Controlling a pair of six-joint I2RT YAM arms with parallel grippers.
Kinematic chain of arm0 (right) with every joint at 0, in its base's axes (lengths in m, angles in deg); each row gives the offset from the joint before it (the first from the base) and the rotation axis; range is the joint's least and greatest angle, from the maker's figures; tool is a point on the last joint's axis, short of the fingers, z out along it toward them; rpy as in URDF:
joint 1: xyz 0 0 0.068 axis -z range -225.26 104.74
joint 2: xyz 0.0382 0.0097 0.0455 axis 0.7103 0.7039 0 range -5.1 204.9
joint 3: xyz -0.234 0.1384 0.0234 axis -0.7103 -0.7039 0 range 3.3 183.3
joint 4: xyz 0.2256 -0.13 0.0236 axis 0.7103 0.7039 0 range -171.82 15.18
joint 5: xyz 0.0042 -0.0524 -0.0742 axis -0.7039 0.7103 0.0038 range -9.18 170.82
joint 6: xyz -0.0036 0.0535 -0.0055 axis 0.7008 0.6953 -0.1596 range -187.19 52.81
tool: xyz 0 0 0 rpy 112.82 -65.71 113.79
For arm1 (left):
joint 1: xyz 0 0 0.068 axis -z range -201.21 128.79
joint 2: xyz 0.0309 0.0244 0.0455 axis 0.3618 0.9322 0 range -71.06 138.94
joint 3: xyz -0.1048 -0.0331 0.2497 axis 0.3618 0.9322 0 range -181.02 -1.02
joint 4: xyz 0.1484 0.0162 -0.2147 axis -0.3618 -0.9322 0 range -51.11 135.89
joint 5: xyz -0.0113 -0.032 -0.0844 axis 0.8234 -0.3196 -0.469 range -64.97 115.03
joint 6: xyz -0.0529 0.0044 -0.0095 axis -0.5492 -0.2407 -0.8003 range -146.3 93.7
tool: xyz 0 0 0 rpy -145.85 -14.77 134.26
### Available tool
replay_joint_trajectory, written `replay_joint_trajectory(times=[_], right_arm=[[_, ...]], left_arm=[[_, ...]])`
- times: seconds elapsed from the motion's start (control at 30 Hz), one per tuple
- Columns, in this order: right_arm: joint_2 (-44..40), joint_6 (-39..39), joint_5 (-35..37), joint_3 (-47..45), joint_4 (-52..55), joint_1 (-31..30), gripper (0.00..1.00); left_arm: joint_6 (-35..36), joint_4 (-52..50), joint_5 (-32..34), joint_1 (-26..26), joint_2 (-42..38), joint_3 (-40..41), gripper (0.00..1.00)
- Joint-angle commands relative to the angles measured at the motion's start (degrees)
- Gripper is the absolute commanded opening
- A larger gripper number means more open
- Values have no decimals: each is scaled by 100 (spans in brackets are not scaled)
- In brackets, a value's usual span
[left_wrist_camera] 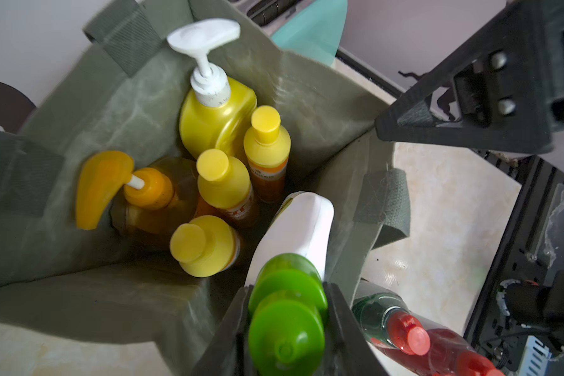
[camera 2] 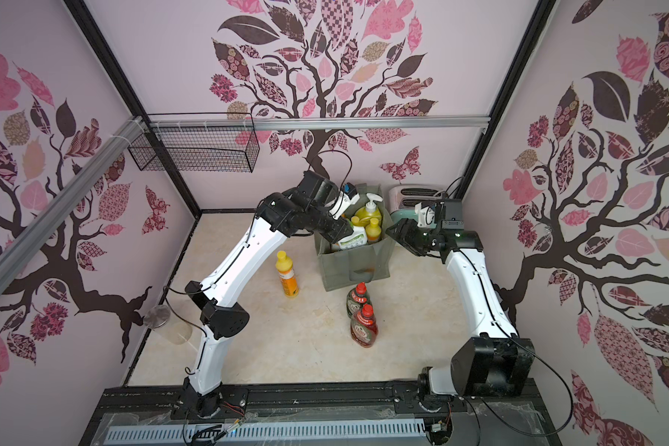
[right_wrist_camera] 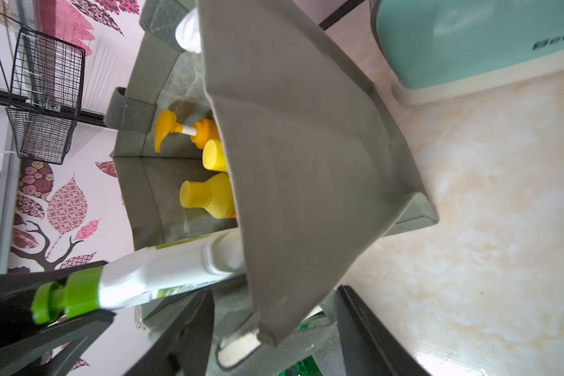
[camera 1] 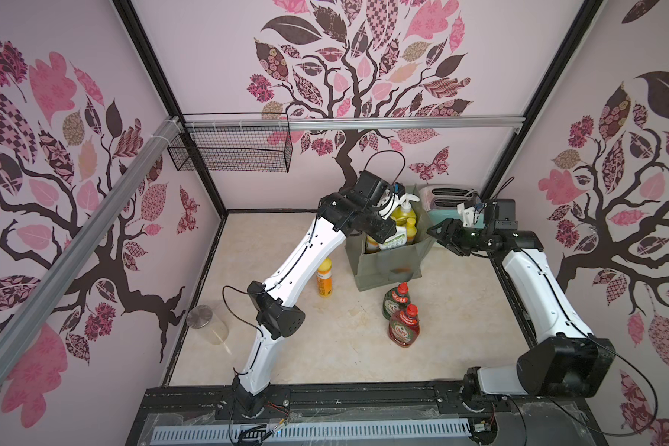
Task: Pack dish soap into the shopping bag
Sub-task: Place the bottle of dish soap in the shopping bag.
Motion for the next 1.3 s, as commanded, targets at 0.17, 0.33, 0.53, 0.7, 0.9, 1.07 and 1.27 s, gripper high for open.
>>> replay_joint_trajectory(times=[0.17, 0.33, 0.53, 0.7, 0.9, 1.07, 1.27], right_arm=[[-892, 410, -399, -769, -73, -30, 64], [-896, 514, -518, -770, -177, -31, 66], [-1017, 749, -721, -877, -345, -81, 67], [-1339, 790, -754, -1164, -270, -97, 68], [-1511, 797, -821, -1302, -214, -102, 70], [-1511, 829, -863, -1320, -232, -103, 72], [-1520, 842, -877, -1355, -250, -131, 75]], left_arm=[[369, 302, 452, 121, 56, 37, 0], [304, 360, 735, 265, 442, -49, 0], [294, 379, 969, 316, 857, -183, 0], [262, 379, 920, 388, 1030, -93, 0], [239, 431, 1006, 414, 1251, -186, 0], [206, 423, 957, 413, 1331, -145, 5], [210, 423, 1020, 414, 1281, -146, 27]])
